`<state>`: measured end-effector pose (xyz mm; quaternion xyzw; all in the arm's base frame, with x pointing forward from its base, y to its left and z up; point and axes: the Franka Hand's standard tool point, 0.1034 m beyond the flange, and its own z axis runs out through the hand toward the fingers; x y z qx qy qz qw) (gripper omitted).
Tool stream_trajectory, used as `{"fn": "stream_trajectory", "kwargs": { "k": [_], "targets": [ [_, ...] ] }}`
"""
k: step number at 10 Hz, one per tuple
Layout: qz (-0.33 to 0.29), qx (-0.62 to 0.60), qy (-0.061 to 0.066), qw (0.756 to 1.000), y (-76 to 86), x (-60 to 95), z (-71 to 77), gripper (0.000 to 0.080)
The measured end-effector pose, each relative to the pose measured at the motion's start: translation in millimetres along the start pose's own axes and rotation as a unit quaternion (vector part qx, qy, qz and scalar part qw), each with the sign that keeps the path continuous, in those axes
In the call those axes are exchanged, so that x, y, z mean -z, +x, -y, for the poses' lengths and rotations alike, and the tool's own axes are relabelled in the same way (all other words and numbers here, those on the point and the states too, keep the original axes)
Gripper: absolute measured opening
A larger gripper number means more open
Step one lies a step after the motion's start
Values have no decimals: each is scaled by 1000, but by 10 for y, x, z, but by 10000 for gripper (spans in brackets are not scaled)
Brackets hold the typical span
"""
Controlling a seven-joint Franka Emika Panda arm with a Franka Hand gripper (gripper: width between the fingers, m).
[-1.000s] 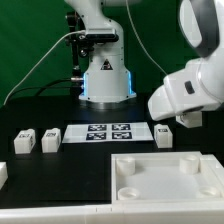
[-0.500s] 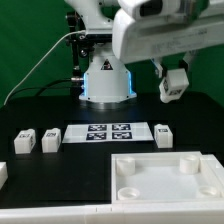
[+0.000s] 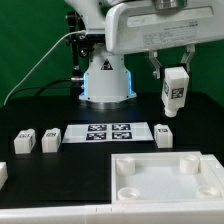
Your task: Assemble one leg
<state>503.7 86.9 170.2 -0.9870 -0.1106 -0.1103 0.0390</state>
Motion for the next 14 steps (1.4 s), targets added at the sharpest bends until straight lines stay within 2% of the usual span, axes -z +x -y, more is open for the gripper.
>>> {"fn": "stream_trajectory", "kwargs": {
  "k": [2,3,4,5,6,11,14],
  "targets": [
    [-52,0,-9,999,29,-19,-37,288],
    [-49,7,-11,999,213,-29,-19,288],
    [-64,5,-8,998,456,-71,-43,288],
    [-79,8,-6,997,587,-149,-14,288],
    [-89,11,-7,996,613,-185,34,288],
    [-92,11,-7,996,623,-199,19,288],
    [-109,4,-4,994,846,-395,-63,288]
  ]
}}
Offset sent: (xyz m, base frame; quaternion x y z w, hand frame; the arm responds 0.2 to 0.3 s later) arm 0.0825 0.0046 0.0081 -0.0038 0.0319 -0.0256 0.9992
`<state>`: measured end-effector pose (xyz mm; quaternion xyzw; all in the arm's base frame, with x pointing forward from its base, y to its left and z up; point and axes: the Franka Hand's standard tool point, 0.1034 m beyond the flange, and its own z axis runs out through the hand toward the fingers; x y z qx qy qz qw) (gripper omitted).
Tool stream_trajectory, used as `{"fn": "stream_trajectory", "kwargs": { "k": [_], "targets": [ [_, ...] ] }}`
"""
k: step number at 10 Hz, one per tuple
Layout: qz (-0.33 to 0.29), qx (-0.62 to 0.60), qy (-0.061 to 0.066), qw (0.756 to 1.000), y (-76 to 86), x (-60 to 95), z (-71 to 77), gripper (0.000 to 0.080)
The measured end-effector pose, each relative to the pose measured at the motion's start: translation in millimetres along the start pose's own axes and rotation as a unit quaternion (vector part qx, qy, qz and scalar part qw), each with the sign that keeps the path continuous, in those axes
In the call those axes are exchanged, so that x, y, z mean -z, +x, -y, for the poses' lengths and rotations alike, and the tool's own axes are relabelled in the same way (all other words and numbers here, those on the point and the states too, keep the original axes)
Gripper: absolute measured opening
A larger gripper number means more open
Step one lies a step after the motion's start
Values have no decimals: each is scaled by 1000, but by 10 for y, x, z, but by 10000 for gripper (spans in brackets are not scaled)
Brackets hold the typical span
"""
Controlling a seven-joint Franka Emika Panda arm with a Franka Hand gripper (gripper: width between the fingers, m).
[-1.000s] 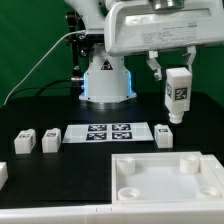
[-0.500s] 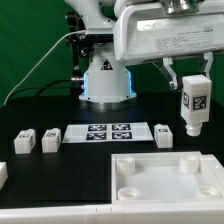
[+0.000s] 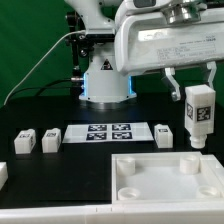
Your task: Assemble one leg
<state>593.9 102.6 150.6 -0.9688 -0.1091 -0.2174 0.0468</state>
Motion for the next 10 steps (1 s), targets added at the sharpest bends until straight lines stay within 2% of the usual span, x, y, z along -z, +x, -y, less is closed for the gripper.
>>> {"fn": "stream_trajectory", "kwargs": {
  "k": [2,6,8,10],
  "targets": [
    [-4,-4,3,1000,25,-166,2,288],
    [6,-5,8,1000,-57,-341,28,288],
    [9,-6,7,1000,-73,-396,-21,288],
    [6,-7,6,1000,27,-382,-48,288]
  ]
}}
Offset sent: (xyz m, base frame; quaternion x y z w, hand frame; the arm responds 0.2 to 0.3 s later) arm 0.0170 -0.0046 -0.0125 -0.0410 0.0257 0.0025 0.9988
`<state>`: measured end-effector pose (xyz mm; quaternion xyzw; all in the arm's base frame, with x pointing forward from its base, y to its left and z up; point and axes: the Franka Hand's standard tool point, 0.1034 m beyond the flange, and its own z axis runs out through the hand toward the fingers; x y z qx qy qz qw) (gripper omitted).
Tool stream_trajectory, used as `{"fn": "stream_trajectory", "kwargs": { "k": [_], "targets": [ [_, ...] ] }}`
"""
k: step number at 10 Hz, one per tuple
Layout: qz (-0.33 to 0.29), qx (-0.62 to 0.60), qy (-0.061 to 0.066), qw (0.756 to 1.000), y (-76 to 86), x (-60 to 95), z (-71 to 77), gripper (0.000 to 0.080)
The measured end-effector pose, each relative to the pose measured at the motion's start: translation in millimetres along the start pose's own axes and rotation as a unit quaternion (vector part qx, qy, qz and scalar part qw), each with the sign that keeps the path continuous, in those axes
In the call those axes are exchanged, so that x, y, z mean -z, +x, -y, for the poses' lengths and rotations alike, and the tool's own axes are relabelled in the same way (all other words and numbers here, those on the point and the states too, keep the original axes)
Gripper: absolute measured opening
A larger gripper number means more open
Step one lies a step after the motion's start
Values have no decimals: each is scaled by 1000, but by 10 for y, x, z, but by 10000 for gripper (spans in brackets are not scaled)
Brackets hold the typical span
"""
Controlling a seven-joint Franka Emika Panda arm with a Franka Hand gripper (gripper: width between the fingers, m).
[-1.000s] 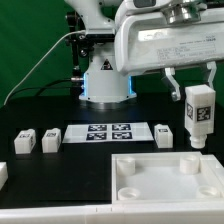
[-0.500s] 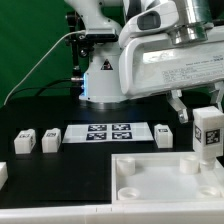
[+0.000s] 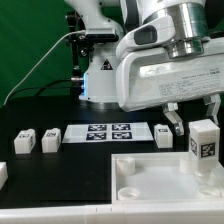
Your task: Assemble one leg
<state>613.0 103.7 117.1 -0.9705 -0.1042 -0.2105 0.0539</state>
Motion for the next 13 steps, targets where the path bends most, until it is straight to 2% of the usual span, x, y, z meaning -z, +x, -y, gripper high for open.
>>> {"fn": "stream_trajectory", "kwargs": {
  "k": [7,11,13],
  "targets": [
    [-3,3,1,1000,23,-30,18,288],
    [-1,8,0,1000,-74,-157,-30,288],
    [-7,10,1,1000,-79,-195,14,288]
  ]
}}
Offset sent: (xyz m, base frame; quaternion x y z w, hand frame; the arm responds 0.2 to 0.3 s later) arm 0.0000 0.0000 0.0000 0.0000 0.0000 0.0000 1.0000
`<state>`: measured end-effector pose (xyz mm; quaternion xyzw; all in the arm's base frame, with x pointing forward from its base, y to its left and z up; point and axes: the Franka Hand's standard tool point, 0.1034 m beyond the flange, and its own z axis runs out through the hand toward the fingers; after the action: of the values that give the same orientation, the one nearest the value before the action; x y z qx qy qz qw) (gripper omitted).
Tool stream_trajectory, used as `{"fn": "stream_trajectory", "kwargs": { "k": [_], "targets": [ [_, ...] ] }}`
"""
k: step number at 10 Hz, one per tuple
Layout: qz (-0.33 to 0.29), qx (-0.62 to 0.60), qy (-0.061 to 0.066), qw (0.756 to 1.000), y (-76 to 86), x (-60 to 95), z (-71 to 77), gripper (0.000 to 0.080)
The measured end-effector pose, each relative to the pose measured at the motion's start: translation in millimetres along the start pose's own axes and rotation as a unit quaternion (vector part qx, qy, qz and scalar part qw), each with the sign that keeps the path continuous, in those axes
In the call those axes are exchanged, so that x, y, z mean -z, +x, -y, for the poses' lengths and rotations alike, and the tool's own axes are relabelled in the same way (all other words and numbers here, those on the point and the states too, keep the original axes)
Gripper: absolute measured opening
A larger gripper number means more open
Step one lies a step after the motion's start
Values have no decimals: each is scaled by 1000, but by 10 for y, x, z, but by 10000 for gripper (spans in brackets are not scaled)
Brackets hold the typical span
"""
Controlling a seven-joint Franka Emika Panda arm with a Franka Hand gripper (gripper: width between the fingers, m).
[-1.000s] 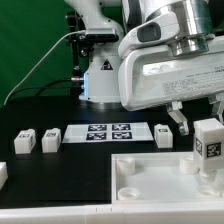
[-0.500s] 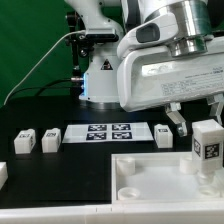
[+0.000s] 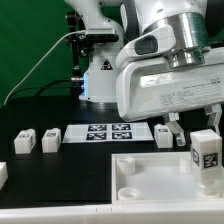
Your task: Assemble one leg
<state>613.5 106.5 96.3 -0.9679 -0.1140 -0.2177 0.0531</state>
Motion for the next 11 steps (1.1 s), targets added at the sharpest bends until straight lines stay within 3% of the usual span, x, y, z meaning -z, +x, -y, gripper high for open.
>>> {"fn": "stream_trajectory", "kwargs": {
  "k": [6,9,11],
  "targets": [
    [-13,3,-2,1000,-84,-101,71,288],
    [-31,-11,-20,999,-65,-105,131,288],
    [-43,-2,-28,999,-67,-110,64,289]
  ]
}}
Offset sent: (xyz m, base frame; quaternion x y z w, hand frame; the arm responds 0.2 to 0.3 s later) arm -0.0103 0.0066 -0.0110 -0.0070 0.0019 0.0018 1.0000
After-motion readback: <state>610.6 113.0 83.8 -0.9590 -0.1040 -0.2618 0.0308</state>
